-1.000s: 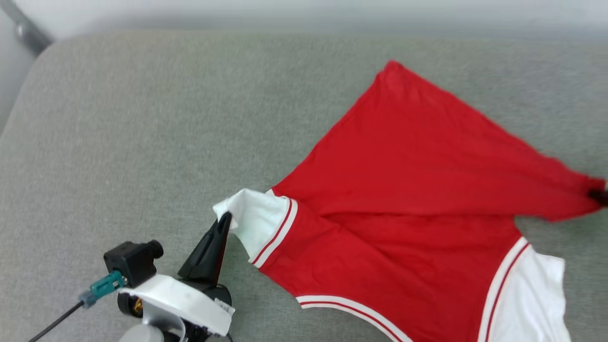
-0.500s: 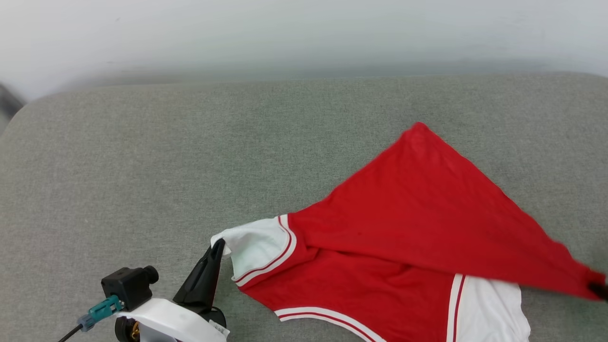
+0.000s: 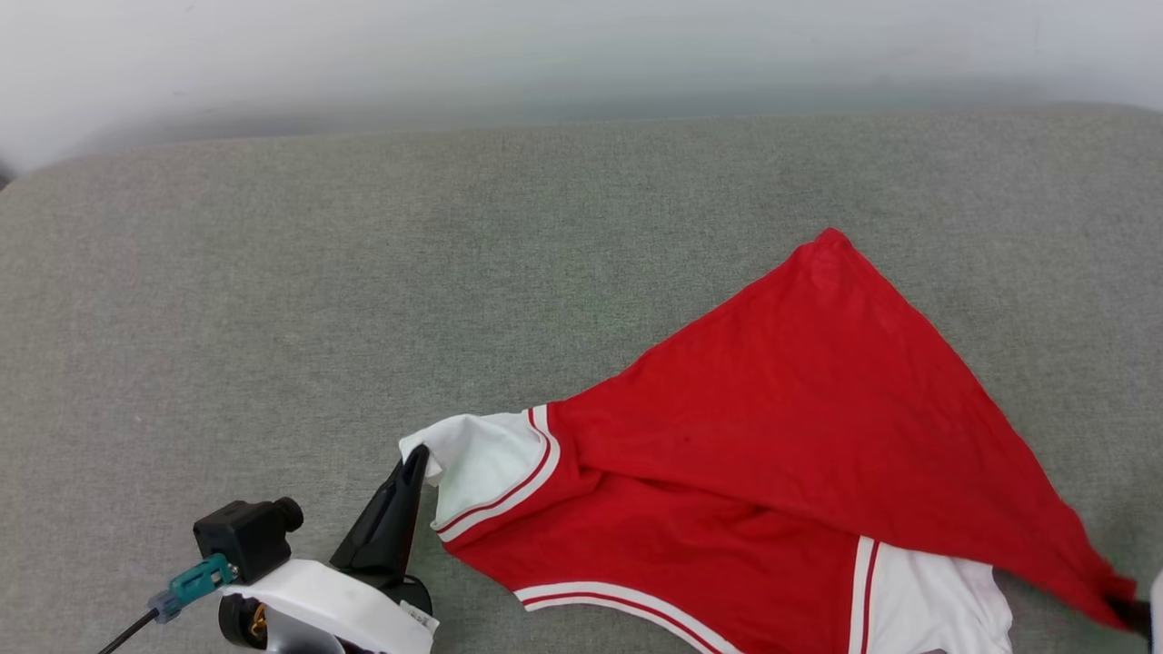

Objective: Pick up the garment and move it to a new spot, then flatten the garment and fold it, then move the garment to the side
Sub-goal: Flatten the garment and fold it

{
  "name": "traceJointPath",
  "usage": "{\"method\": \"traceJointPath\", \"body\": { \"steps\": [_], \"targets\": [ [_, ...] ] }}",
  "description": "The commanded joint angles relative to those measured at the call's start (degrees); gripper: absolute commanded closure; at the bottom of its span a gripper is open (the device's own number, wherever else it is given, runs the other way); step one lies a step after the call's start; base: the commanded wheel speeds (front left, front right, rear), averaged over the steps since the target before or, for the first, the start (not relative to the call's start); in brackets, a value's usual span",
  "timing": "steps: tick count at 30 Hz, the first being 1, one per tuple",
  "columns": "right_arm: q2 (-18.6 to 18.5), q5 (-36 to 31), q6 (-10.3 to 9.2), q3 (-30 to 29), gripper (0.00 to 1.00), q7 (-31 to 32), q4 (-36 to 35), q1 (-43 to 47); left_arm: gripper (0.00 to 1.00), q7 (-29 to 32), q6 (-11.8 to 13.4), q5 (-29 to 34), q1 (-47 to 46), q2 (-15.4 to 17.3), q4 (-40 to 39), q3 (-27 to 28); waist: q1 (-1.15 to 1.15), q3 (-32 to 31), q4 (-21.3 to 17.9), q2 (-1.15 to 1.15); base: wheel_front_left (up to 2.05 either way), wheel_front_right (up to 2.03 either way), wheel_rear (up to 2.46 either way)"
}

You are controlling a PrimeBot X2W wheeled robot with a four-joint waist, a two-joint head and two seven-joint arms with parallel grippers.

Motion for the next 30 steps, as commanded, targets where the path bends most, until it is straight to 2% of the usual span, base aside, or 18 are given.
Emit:
{"method": "traceJointPath", "body": {
  "steps": [1,2,3,4,10,14,18,23,30],
  "targets": [
    [1.18,-1.01,-0.05,-2.57,0.87,1.50,-3.43,0.79,1.00,-0.01,-0.26,0.29,-0.78,-0.15,0.15,-0.09,0.01,0.45,0.14,0.00,0.00,0.00,0.00],
    [1.18,-1.01,-0.05,-2.57,0.87,1.50,-3.43,0.79,1.00,-0.01,-0.26,0.29,-0.78,-0.15,0.15,-0.09,0.01,0.45,0.14,0.00,0.00,0.00,0.00],
    [1.63,-1.45,-0.04,-3.60,0.51,2.39,-5.22,1.01,1.00,0.00,-0.30,0.33,-0.98,-0.20,0.23,-0.14,0.01,0.63,0.28,0.00,0.00,0.00,0.00],
    [2.10,-1.71,-0.05,-4.84,0.00,3.34,-6.69,1.39,1.00,-0.01,-0.34,0.34,-1.18,-0.30,0.31,-0.20,0.01,0.75,0.46,0.00,0.00,0.00,0.00],
    [3.76,-4.02,-0.04,-10.88,0.00,7.57,-16.44,-1.15,1.00,0.22,-0.95,-0.02,-2.23,-0.74,0.64,-0.74,0.01,1.38,2.27,0.00,0.00,0.00,0.00],
    [3.69,-5.83,-0.05,-11.42,0.00,9.30,-18.94,-6.06,1.00,0.66,-1.26,0.16,-3.11,-0.69,0.73,-1.09,0.01,1.86,3.60,0.00,0.00,0.00,0.00],
    [3.82,-7.61,-0.04,-8.21,0.00,9.43,-14.47,-12.87,1.00,1.02,-1.44,0.50,-4.27,-1.08,0.90,-1.51,0.01,2.64,5.07,0.00,0.00,0.00,0.00],
    [4.20,-10.33,-0.04,-3.46,0.00,8.25,-3.56,-22.21,1.00,1.28,-1.86,0.97,-6.23,-1.77,1.14,-2.28,0.01,4.91,7.09,0.00,0.00,0.00,0.00],
    [4.17,-11.32,-0.05,4.12,0.00,0.50,9.42,-35.24,1.00,1.78,-2.50,1.85,-9.81,-2.80,1.92,-3.32,0.01,9.41,9.81,0.00,0.00,0.00,0.00]
  ]
}}
